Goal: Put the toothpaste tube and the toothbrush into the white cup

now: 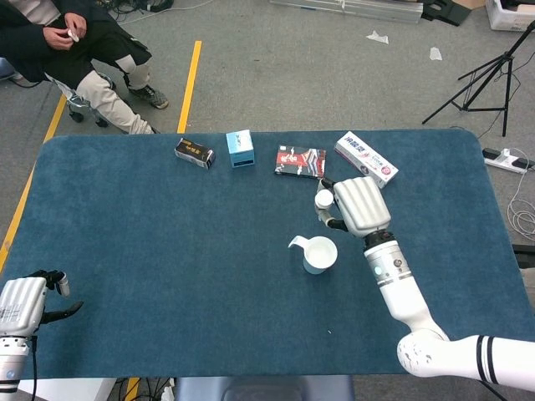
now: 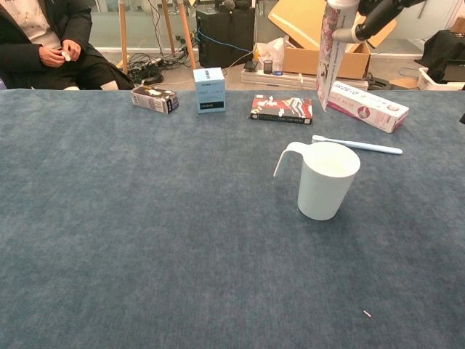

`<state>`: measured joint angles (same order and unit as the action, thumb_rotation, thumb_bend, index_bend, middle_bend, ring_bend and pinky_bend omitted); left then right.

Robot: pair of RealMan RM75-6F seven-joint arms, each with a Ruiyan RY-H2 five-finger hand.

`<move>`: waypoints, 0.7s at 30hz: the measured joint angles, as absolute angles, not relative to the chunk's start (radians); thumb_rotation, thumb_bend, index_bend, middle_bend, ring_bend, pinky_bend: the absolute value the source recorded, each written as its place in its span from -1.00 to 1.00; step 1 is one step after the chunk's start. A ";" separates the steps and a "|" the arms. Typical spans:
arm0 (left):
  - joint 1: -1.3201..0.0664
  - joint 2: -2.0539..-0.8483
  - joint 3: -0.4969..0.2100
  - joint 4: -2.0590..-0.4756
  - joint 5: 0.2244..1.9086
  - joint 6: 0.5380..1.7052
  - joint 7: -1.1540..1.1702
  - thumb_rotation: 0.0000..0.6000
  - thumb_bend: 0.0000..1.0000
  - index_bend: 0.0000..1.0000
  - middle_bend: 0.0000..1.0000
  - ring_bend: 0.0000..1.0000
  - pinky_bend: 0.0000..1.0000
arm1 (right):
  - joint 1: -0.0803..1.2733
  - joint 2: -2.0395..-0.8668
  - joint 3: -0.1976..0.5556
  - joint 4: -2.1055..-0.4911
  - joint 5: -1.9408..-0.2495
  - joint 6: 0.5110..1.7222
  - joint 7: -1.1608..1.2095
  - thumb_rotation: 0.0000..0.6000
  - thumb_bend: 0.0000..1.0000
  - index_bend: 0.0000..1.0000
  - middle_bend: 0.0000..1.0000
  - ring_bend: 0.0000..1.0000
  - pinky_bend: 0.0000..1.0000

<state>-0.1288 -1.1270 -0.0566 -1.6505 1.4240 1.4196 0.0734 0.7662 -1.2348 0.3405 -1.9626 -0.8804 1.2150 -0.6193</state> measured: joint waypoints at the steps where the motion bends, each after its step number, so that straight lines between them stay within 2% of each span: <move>1: -0.129 -1.127 -0.056 -1.650 1.424 1.419 0.074 1.00 -0.91 0.32 0.24 0.07 0.26 | 0.767 -1.233 0.341 -1.969 -0.877 1.217 -0.619 1.00 -0.41 0.41 1.00 1.00 1.00; 21: -0.129 -1.131 -0.057 -1.643 1.423 1.422 0.080 1.00 -0.92 0.32 0.24 0.07 0.26 | 0.791 -1.188 0.336 -2.103 -0.753 1.222 -0.609 1.00 -0.41 0.41 1.00 1.00 1.00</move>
